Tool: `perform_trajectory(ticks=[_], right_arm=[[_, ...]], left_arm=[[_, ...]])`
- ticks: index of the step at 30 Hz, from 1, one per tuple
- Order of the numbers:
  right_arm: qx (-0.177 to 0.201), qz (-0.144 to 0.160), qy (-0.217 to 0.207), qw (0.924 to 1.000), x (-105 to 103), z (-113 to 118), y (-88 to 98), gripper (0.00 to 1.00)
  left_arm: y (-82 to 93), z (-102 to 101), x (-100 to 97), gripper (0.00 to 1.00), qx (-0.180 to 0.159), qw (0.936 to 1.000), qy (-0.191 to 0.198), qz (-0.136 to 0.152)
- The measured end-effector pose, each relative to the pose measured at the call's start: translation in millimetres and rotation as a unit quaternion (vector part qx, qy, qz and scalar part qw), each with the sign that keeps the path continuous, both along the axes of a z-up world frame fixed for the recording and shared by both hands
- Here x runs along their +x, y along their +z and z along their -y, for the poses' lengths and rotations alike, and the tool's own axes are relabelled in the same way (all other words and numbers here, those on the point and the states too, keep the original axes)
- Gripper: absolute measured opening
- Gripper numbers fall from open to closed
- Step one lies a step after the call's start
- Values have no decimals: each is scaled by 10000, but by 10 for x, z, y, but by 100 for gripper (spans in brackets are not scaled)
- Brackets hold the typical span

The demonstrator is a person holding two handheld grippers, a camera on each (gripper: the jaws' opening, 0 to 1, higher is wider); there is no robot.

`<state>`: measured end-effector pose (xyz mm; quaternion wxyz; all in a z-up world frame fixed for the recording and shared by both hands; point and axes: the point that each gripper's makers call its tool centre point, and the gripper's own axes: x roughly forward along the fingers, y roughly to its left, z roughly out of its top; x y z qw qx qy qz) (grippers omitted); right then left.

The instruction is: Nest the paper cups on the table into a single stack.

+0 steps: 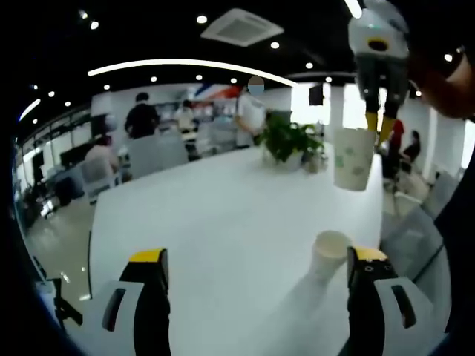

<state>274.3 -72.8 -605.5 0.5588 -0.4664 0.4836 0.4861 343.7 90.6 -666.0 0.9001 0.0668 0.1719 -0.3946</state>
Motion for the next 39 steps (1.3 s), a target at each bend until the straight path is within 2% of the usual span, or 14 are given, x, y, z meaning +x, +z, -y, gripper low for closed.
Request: perform_trajectory(ticks=[4,7,25,39], right_arm=[[-7,11,-41,10000,-9,9,-34,0],[15,-3,-72,10000,-21,4,-75,0],[-44,33,-186,9998,-40,10,-371,0],[-25,-147,-223,9996,-71,-73,-647,0]], left_arm=[[5,8,2,98,6,10000,-16,16],[19,0,24,98,49,9999,-3,136],[-80,23,-12,98,155,9999,-32,1],[-40,-13,-3,98,26,10000,72,-43]])
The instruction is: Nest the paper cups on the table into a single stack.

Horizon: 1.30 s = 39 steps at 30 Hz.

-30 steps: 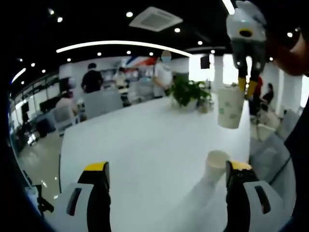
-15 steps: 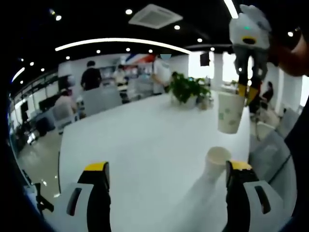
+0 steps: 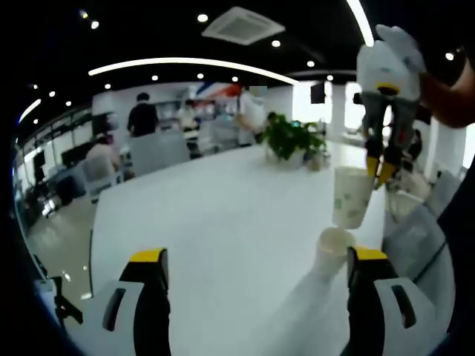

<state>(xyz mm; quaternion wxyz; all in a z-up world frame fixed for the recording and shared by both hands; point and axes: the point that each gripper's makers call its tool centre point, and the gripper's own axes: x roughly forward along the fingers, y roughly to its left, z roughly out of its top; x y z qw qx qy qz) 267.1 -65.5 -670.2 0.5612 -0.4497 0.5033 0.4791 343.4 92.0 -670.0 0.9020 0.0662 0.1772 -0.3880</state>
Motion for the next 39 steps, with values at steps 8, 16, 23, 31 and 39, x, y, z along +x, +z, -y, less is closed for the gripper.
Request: perform_trajectory(ticks=[8,16,23,31,39], right_arm=[[-16,-38,-49,10000,15,19,-67,0],[33,-50,-125,9999,40,9,-152,0],[20,-106,-191,9998,20,28,-235,0],[7,-186,-239,9995,-9,31,-356,0],[4,-197,-257,9995,8,28,-497,0]], left_arm=[[-2,-23,14,98,-24,10000,36,-16],[-19,-23,22,98,-34,10000,53,-56],[-49,-21,37,98,-44,9999,58,-87],[-91,1,43,98,-64,9999,53,-133],[-136,-5,46,98,-108,9997,105,-182]])
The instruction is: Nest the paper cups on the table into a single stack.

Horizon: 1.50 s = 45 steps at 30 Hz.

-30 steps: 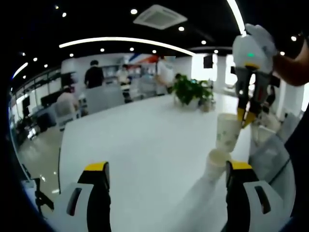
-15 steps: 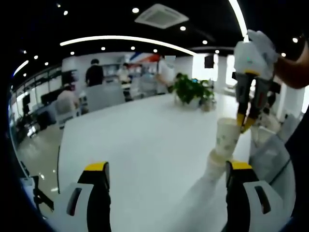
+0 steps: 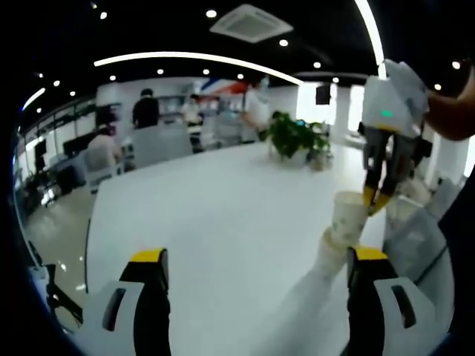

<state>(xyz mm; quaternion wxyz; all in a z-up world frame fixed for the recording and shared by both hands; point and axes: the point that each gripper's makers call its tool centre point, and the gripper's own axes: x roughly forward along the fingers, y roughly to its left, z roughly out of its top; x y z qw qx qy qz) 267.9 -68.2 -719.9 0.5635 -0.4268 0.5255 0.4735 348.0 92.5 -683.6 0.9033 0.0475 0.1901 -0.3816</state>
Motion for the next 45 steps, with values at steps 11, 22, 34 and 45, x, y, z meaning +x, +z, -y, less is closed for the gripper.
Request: perform_trajectory(ticks=[11,22,34,45], right_arm=[[19,-66,-40,10000,-15,-39,-234,0],[36,-37,-86,9999,19,-10,-432,0],[-57,-46,-25,10000,-17,14,-547,0],[-18,51,112,9999,8,34,-559,1]], left_arm=[[-60,1,-28,97,5,10000,1,-67],[-89,-10,-34,96,9,10000,13,-60],[-104,-16,-47,95,28,10000,16,-85],[-131,31,-83,95,100,9998,-102,-111]])
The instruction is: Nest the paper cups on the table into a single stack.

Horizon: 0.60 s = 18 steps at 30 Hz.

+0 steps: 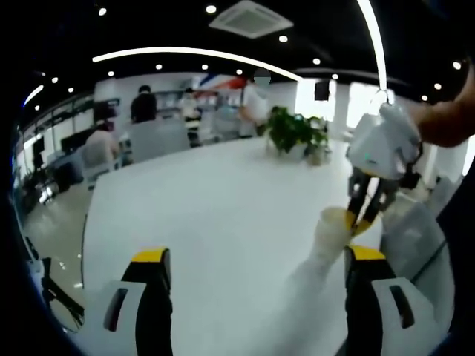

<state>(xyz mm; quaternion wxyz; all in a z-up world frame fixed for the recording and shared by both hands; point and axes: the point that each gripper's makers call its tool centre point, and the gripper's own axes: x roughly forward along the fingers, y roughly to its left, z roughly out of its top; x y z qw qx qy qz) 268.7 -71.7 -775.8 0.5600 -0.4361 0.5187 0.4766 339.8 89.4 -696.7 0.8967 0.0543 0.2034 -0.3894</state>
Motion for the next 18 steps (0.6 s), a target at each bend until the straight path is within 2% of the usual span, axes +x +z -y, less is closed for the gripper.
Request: perform_trajectory(ticks=[2,5,12,16,18], right_arm=[[44,14,-2,10000,-2,-10,5,2],[119,148,142,9997,36,-3,23,10],[512,395,77,9979,171,-1,116,39],[599,653,160,9959,275,51,216,44],[946,814,-16,9922,341,18,309,48]], left_arm=[[3,-2,0,95,8,10000,-11,5],[8,-1,1,95,24,10000,-29,5],[13,16,7,95,34,10000,-71,11],[19,33,9,96,36,9999,-96,14],[34,41,12,96,22,9999,-101,25]])
